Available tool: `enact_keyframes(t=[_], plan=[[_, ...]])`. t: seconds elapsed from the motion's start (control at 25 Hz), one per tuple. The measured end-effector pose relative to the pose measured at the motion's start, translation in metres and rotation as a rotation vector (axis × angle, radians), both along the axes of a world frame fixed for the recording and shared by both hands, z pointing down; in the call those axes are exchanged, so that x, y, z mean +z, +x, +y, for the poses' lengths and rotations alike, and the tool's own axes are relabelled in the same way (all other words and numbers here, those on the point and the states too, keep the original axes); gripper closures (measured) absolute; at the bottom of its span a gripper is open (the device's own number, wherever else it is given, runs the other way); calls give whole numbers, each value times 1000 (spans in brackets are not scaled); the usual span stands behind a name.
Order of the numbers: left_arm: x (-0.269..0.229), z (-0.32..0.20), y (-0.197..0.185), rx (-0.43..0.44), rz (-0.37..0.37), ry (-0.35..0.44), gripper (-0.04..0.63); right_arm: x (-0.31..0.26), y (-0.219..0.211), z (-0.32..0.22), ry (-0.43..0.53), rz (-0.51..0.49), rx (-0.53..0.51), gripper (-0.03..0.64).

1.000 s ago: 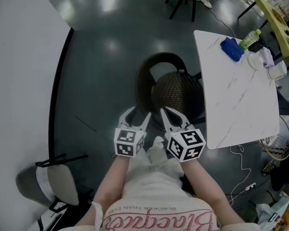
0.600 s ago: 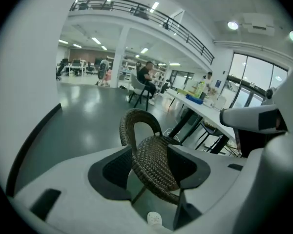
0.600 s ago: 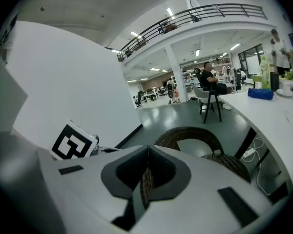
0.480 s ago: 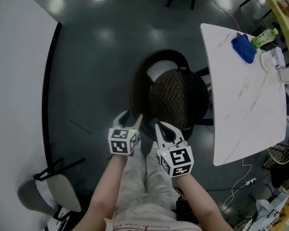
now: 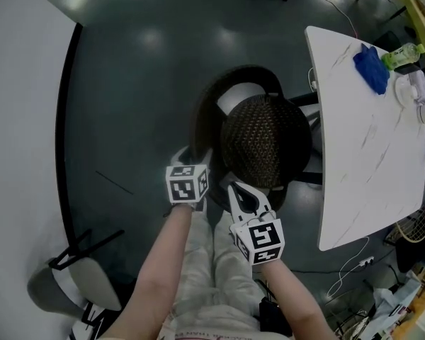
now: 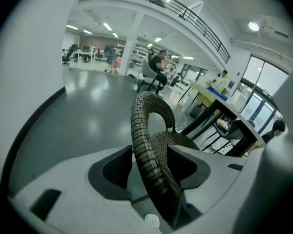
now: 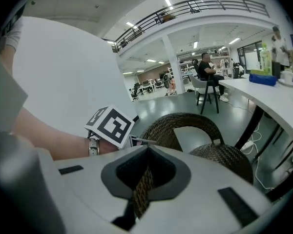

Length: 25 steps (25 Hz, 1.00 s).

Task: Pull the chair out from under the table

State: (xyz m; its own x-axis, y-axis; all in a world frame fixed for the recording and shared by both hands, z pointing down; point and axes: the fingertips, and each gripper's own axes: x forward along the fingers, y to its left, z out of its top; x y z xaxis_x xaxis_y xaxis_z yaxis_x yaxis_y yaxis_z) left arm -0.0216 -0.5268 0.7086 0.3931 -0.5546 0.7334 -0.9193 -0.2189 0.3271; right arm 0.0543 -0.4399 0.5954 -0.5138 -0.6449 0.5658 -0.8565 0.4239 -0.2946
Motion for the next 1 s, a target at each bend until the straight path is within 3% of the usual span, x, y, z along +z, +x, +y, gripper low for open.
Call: enact_keyframes(t=[0.16, 0.32, 0.48, 0.72, 1.0], plan=[[10, -5, -3, -7, 26, -70, 404, 2, 1, -1, -23, 7, 18, 614], [10, -5, -2, 21, -17, -77, 488, 3, -1, -1, -45, 7, 36, 614], [11, -6, -2, -8, -20, -89, 520, 0, -10, -1, -45, 17, 25, 614], [12, -4, -4, -33, -53, -97, 543, -9, -27, 5, -37, 54, -37, 614], [9, -1, -28, -133, -37, -131, 558, -28, -50, 22, -16, 80, -125, 614]])
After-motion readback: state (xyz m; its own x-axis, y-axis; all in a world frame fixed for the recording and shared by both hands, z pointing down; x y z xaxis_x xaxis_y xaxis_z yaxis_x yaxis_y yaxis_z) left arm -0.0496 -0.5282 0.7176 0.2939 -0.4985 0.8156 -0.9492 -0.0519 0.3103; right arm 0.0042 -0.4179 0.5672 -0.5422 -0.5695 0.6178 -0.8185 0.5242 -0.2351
